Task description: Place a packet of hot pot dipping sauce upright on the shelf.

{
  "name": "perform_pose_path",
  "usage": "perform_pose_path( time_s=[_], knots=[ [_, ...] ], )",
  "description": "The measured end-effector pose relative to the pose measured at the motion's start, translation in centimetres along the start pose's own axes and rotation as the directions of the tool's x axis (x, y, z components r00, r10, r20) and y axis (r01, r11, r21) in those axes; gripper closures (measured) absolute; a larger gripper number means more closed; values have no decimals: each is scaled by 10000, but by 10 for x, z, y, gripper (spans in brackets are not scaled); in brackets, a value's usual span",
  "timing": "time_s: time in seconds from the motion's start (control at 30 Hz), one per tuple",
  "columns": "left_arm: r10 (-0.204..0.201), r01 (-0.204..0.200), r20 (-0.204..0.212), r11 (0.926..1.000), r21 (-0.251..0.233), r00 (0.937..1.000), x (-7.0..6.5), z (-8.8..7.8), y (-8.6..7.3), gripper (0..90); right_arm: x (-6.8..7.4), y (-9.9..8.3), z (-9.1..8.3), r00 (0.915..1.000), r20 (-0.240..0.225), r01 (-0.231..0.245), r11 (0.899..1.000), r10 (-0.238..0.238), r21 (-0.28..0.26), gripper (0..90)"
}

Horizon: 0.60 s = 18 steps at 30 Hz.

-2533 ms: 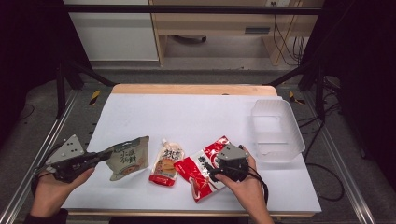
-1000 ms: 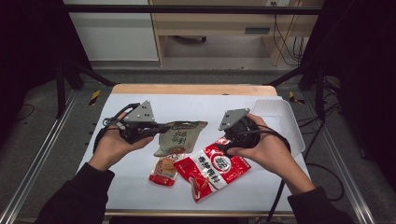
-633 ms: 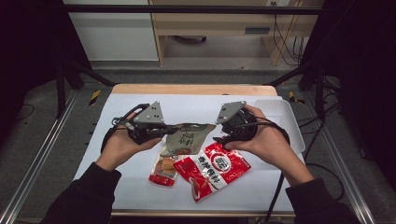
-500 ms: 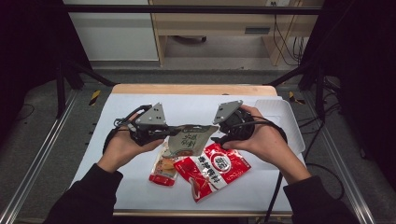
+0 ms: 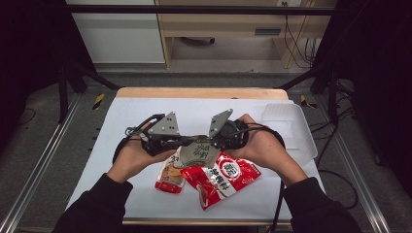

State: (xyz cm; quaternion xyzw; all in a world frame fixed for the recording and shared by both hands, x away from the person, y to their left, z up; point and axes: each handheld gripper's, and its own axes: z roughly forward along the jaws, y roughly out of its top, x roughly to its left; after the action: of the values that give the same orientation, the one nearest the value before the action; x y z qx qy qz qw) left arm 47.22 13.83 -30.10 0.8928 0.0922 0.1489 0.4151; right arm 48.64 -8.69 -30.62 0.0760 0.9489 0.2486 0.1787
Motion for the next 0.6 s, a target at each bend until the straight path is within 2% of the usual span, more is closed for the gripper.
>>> perform_pose_path(
  time_s=[0.03,0.07,0.13,0.3,0.33,0.4,0.47,0.5,0.53,0.6],
  knots=[
    [-31,31,-2,10000,-28,10000,0,0,0,900,0,0,0,10000,0,0,10000,0,0,818],
    [-14,14,15,10000,-12,10000,0,0,-1,900,0,0,0,10000,-66,-20,10000,19,-24,861],
    [-160,160,-16,9997,-163,9999,-1,1,-3,900,0,-1,0,9998,-43,211,9997,-211,-88,899],
    [-429,427,-16,9975,-566,9991,-2,-1,-8,900,1,2,-4,9993,195,326,9995,-326,-2,900],
    [-427,422,-65,9972,-625,9991,-2,-2,-8,900,1,5,-7,9982,317,517,9987,-518,23,900],
    [-419,410,-104,9965,-730,9991,-4,-4,-8,894,1,7,-8,9978,359,563,9984,-564,41,900],
    [-429,408,-219,9954,-868,9988,-6,-7,-8,825,-1,10,-12,9960,549,697,9975,-702,114,900],
    [-511,476,-318,9937,-1017,9982,-7,-9,-9,681,-3,12,-16,9934,755,840,9961,-859,273,900],
    [-575,525,-379,9909,-1240,9976,-8,-12,-11,681,-3,12,-16,9934,755,840,9961,-859,273,900],
    [-717,645,-446,9870,-1473,9964,-9,-17,-17,602,-5,12,-20,9919,937,824,9961,-852,330,900]
  ],
)
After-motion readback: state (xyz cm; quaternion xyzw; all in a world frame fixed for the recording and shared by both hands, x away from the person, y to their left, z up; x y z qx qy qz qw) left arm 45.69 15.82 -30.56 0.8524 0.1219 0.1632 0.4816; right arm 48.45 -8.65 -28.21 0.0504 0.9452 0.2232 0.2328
